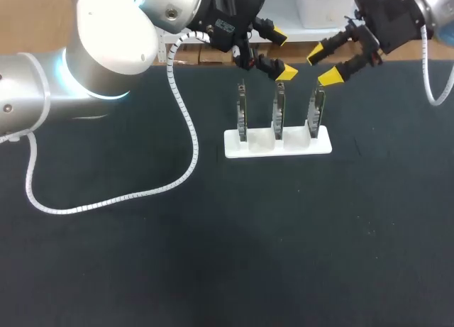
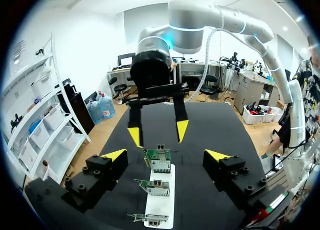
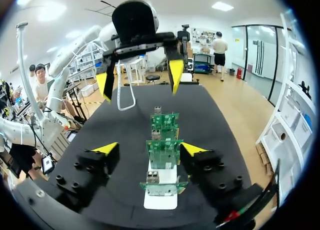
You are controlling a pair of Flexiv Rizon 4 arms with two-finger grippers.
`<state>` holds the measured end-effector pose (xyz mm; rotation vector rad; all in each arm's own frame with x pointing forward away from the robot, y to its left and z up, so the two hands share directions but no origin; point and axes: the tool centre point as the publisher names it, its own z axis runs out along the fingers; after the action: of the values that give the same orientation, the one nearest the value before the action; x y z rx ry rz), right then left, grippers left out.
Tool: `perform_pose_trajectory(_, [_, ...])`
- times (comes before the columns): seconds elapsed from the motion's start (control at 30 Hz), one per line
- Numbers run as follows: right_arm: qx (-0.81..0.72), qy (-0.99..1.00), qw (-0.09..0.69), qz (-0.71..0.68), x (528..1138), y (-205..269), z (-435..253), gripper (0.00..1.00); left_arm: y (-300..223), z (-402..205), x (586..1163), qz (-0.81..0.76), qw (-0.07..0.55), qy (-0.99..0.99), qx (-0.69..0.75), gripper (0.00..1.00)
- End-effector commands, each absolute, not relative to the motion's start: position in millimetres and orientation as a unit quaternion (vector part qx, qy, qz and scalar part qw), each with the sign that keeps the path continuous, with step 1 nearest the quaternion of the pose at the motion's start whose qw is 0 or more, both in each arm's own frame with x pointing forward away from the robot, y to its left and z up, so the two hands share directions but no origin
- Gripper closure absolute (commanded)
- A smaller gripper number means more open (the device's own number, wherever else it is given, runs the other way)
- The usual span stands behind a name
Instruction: Pick up the optical module with the left hand, and insert it into the network port with the right hand.
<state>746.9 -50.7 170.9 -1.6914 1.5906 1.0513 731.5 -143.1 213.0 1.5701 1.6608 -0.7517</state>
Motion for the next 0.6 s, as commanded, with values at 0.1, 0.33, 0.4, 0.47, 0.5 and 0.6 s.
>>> perform_pose_trajectory(0.1, [-0.635, 0.585, 0.306, 0.402, 749.8, -54.4, 181.7, 0.00, -142.7, 212.9, 730.9, -0.291, 0.360, 0.644, 0.609, 0.00])
perform_pose_trajectory(0.33, [-0.635, 0.585, 0.306, 0.402, 749.8, -54.4, 181.7, 1.00, -142.7, 212.9, 730.9, -0.291, 0.360, 0.644, 0.609, 0.00])
perform_pose_trajectory(0.4, [-0.635, 0.585, 0.306, 0.402, 749.8, -54.4, 181.7, 1.00, -142.7, 212.9, 730.9, -0.291, 0.360, 0.644, 0.609, 0.00])
perform_pose_trajectory(0.47, [-0.635, 0.585, 0.306, 0.402, 749.8, -54.4, 181.7, 1.00, -142.7, 212.9, 730.9, -0.291, 0.360, 0.644, 0.609, 0.00])
perform_pose_trajectory(0.5, [-0.635, 0.585, 0.306, 0.402, 749.8, -54.4, 181.7, 1.00, -142.7, 212.9, 730.9, -0.291, 0.360, 0.644, 0.609, 0.00])
perform_pose_trajectory(0.6, [-0.635, 0.585, 0.306, 0.402, 749.8, -54.4, 181.7, 1.00, -142.7, 212.9, 730.9, -0.291, 0.360, 0.644, 0.609, 0.00])
